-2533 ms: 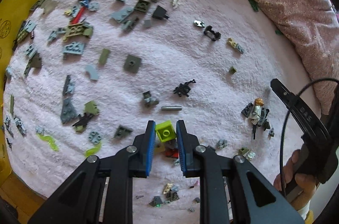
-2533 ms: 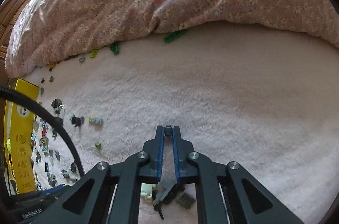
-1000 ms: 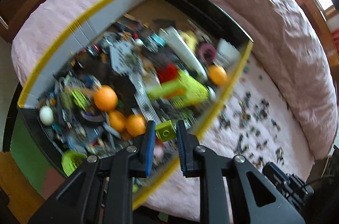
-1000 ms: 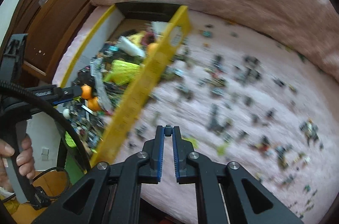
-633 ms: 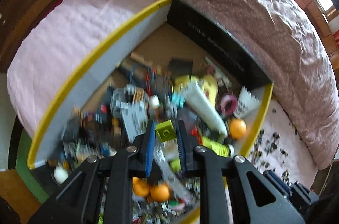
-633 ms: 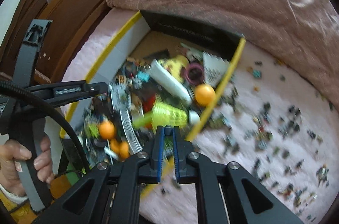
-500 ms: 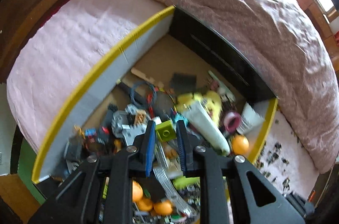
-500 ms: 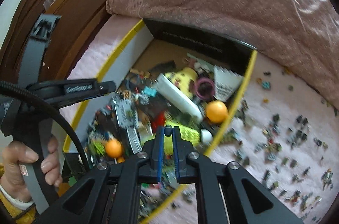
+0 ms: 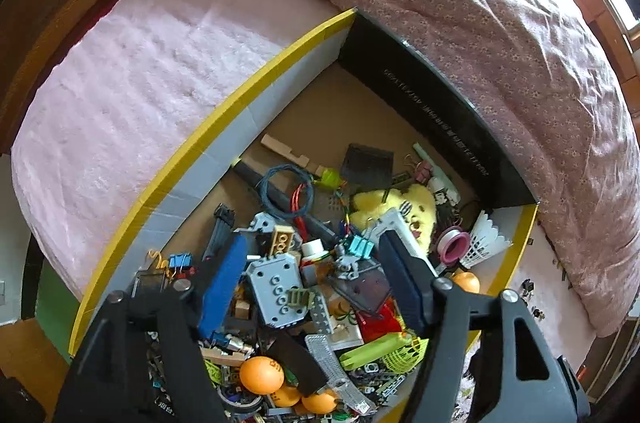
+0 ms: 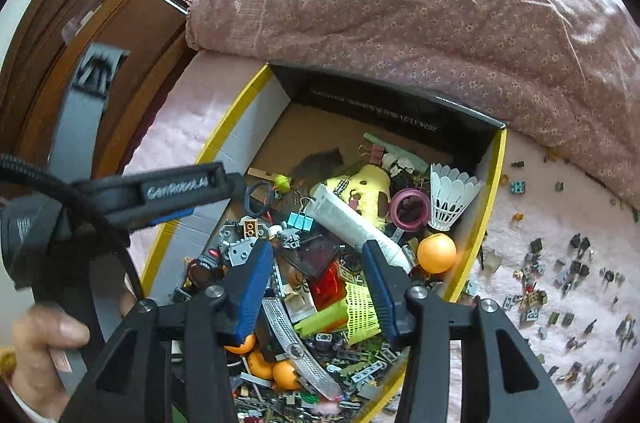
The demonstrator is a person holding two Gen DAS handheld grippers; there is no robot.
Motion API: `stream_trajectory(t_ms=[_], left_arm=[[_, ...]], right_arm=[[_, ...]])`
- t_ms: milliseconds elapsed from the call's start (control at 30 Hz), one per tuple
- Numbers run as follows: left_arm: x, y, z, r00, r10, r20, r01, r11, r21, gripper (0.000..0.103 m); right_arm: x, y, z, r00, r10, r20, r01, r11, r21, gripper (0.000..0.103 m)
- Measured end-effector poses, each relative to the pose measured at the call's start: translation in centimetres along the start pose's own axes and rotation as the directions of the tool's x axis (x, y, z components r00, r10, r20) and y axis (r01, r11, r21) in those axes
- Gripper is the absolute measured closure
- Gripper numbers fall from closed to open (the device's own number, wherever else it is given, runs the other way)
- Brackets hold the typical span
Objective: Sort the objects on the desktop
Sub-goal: 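Open both tools to drop the pieces into the box, then move both open tools back over the scattered Lego pieces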
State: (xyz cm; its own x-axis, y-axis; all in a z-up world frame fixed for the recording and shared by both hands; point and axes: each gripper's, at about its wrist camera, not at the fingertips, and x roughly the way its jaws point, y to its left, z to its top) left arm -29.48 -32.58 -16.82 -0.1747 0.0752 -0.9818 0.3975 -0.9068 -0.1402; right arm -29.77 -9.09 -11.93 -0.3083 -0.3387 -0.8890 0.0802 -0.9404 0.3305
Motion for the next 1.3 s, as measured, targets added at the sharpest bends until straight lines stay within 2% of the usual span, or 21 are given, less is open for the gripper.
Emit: stream_trajectory(t_ms=[333, 700, 1033, 1100, 1133, 1233, 1300], left_arm=[[0.5, 2.0, -3.4, 0.999, 0.016, -0.041, -0.016, 1.0, -0.002, 0.033], [0.7, 1.8, -7.1, 0.996, 0.028, -0.089, -0.029, 1.0, -0.009, 0.033], [-0.8, -2.6, -9.5, 0.998, 0.015, -0.065, -0.01, 0.997, 0.071, 0.033], [-1.0, -4.2, -10.2, 0.998, 0.001, -0.069, 0.007, 0.993, 0.116, 0.033], [-1.0, -4.8, -10.4, 0.998, 0.008, -0.056, -0.004, 0.997, 0.072, 0.033], [-0.9, -7.2, -11.5, 0.998, 0.005, -0.069, 0.005, 0.99, 0.139, 0.033], [-0.9, -8.6, -12.2, 0.998, 0.004, -0.07, 0.008, 0.986, 0.169, 0.033]], right_arm=[[-0.3, 0.4, -1.2, 1.0, 0.003, -0.021, -0.003, 1.0, 0.005, 0.055], [-2.0, -1.8, -3.4, 0.999, 0.034, -0.032, -0.031, 0.996, 0.088, 0.055], [-4.6, -5.2, -5.5, 0.999, 0.032, -0.017, -0.03, 0.99, 0.139, 0.055], [-5.5, -6.6, -6.7, 1.0, 0.022, -0.02, -0.019, 0.988, 0.153, 0.055], [-5.7, -7.1, -7.2, 1.0, 0.018, -0.024, -0.014, 0.987, 0.161, 0.055], [-6.9, -9.5, -9.5, 0.999, 0.001, -0.049, 0.008, 0.981, 0.192, 0.055], [-7.9, -11.2, -11.3, 0.997, -0.039, -0.062, 0.051, 0.98, 0.194, 0.055]])
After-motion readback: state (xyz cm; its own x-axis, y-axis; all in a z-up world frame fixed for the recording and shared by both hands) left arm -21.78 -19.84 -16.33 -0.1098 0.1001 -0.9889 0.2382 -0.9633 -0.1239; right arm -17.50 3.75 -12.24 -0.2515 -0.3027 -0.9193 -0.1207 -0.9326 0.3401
